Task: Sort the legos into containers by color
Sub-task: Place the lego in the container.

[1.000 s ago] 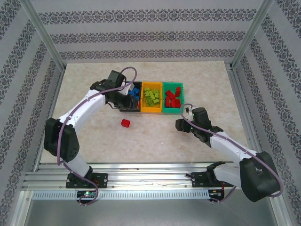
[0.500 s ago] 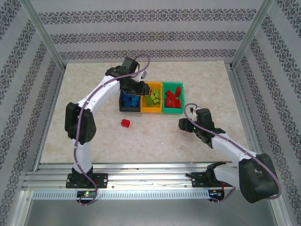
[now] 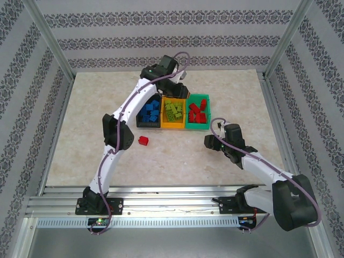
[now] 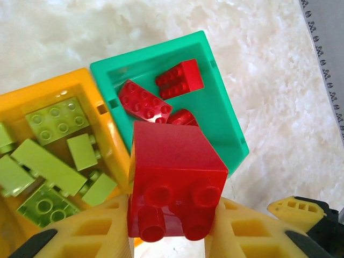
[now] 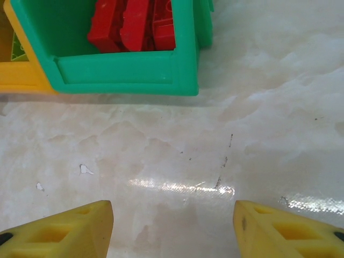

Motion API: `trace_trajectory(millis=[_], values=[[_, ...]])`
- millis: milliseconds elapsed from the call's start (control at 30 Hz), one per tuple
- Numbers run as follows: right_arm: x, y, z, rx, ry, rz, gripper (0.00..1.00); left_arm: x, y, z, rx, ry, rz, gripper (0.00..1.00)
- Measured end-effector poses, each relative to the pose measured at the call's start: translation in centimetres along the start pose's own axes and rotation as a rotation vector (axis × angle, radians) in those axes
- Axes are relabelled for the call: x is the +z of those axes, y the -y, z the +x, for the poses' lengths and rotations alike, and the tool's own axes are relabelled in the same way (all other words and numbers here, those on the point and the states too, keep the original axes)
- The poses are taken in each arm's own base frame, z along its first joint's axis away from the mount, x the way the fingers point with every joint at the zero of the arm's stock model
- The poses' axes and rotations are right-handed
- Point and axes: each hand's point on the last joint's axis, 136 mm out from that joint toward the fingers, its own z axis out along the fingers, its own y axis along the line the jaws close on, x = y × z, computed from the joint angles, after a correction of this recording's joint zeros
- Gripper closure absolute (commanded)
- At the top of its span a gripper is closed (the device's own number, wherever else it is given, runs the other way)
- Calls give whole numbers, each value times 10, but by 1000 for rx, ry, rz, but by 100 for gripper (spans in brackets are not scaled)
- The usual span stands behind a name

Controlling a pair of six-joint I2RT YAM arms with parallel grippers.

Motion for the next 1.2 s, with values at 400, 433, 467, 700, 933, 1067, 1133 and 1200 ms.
trace_trajectory(millis=[400,433,467,700,933,1067,1133,1200], values=[[3,2,4,3,-19,7,39,39,15,16,0,-52,27,35],[3,2,4,3,-19,7,39,39,16,15,2,-48,32,31],[3,2,4,3,-19,7,39,39,17,14,0,-43,34,31],[5,2,7,5,-32,4,39,35,16,16,13,-39,22,31],[7,-6,11,-14,-52,-13,38,3,12,46,16,-55,-4,31],[10,-32,12,-76,-70,-53,38,-23,-7,73,-16,-34,-14,31],[13,-47,14,-108,-84,-75,38,-36,-26,87,-58,-13,-19,31],[19,-64,19,-138,-109,-91,38,-47,-52,103,-124,11,-25,31]])
